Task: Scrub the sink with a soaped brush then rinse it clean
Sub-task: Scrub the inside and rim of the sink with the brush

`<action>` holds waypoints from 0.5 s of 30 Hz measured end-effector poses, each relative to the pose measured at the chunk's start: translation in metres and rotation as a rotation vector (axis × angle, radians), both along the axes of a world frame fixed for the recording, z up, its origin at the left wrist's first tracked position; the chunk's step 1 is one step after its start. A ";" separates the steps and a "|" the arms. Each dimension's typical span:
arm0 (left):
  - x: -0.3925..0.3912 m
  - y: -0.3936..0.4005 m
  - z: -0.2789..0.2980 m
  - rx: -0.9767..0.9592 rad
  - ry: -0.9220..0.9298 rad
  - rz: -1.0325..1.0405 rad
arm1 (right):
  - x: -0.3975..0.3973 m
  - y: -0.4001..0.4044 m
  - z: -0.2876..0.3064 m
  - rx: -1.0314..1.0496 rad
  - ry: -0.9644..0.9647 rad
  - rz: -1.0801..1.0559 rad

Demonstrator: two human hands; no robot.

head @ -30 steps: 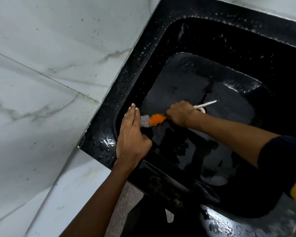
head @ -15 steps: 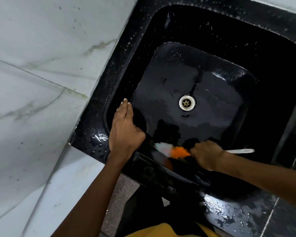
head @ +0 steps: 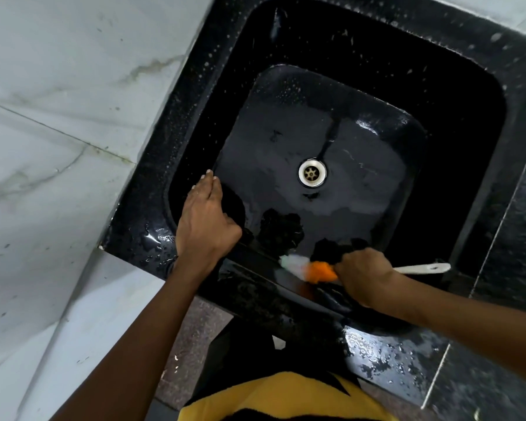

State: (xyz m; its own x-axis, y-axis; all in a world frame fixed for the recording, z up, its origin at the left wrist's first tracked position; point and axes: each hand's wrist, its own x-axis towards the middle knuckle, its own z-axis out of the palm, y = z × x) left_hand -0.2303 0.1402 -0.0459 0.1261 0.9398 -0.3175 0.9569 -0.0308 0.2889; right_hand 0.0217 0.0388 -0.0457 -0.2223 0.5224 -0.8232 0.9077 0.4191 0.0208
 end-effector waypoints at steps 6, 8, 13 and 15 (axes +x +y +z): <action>0.000 0.000 0.000 -0.047 0.022 -0.119 | -0.056 0.033 -0.034 0.040 0.162 -0.093; 0.003 -0.002 -0.004 -0.088 0.009 -0.144 | -0.044 0.030 -0.028 -0.002 0.143 -0.153; 0.035 -0.026 -0.010 -0.252 -0.069 -0.337 | 0.022 -0.008 0.024 -0.098 -0.229 -0.090; 0.053 -0.041 -0.009 -0.336 -0.093 -0.432 | 0.033 -0.024 0.046 -0.096 -0.341 -0.066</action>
State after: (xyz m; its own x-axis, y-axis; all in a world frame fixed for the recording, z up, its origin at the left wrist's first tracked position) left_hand -0.1773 0.0995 -0.0548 0.5192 0.6456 -0.5600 0.8478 -0.3062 0.4329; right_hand 0.0551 0.0152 0.0001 0.1053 0.4429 -0.8904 0.8807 0.3743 0.2903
